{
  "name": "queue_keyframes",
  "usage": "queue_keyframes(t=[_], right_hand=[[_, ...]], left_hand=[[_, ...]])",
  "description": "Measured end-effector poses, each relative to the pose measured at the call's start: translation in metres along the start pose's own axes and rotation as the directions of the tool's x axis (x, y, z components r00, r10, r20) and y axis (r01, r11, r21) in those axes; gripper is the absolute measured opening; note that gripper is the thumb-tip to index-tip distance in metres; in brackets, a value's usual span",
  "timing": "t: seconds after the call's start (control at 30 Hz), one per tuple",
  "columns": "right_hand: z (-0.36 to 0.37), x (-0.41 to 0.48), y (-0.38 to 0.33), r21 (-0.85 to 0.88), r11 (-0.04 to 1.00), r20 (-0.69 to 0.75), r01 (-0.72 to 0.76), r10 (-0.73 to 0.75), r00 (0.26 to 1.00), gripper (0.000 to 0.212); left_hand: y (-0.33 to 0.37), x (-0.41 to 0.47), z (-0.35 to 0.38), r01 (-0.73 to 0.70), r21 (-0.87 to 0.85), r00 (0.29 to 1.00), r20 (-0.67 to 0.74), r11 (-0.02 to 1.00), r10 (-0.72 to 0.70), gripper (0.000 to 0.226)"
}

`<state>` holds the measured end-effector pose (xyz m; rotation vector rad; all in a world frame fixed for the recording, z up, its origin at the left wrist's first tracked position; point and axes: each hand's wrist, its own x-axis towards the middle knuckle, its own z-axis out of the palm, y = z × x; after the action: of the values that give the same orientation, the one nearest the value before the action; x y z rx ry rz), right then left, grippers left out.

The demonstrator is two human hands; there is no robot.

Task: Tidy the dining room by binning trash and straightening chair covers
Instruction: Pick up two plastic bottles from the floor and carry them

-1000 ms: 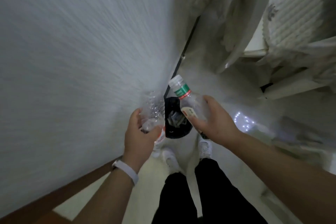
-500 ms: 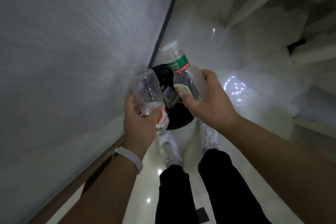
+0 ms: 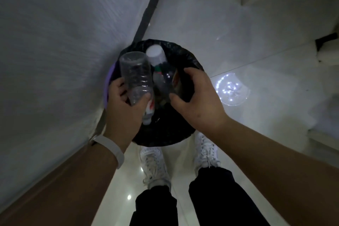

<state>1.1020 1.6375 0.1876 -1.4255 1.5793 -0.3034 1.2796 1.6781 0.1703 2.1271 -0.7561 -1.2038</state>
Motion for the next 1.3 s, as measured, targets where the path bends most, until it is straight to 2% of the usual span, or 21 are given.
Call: queue_keyframes(t=[0.17, 0.3, 0.43, 0.63, 0.8, 1.0, 1.13, 1.3], right_hand=[[-0.036, -0.016, -0.014, -0.293, 0.943, 0.003, 0.157, -0.163, 0.987, 0.055], [-0.082, -0.031, -0.05, -0.481, 0.854, 0.027, 0.196, -0.209, 0.977, 0.053], [-0.137, -0.056, -0.104, -0.587, 0.787, 0.001, 0.189, -0.232, 0.973, 0.05], [-0.207, -0.117, -0.192, -0.675, 0.727, -0.076, 0.124, -0.235, 0.969, 0.056], [-0.244, -0.19, -0.261, -0.725, 0.68, -0.1, 0.108, -0.259, 0.961, 0.056], [-0.282, -0.265, -0.319, -0.793, 0.599, -0.132, 0.114, -0.351, 0.927, 0.055], [-0.316, -0.296, -0.346, -0.803, 0.592, -0.204, 0.075, -0.392, 0.897, 0.055], [-0.356, -0.326, -0.368, -0.804, 0.594, -0.298, 0.035, -0.453, 0.84, 0.053]], left_hand=[[0.028, -0.014, -0.02, 0.021, 0.049, 0.999, 0.037, 0.999, -0.023, 0.052], [0.08, -0.034, -0.043, -0.195, 0.259, 0.97, 0.19, 0.946, 0.148, 0.047], [0.152, -0.06, -0.067, -0.477, 0.427, 0.871, 0.346, 0.768, 0.349, 0.05], [0.25, -0.122, -0.121, -0.699, 0.505, 0.712, 0.423, 0.506, 0.561, 0.051], [0.305, -0.177, -0.172, -0.748, 0.565, 0.64, 0.476, 0.349, 0.602, 0.049], [0.373, -0.233, -0.217, -0.824, 0.539, 0.502, 0.556, 0.172, 0.663, 0.05], [0.415, -0.263, -0.23, -0.854, 0.508, 0.432, 0.573, 0.112, 0.696, 0.053], [0.454, -0.3, -0.235, -0.896, 0.443, 0.307, 0.566, 0.031, 0.765, 0.049]])
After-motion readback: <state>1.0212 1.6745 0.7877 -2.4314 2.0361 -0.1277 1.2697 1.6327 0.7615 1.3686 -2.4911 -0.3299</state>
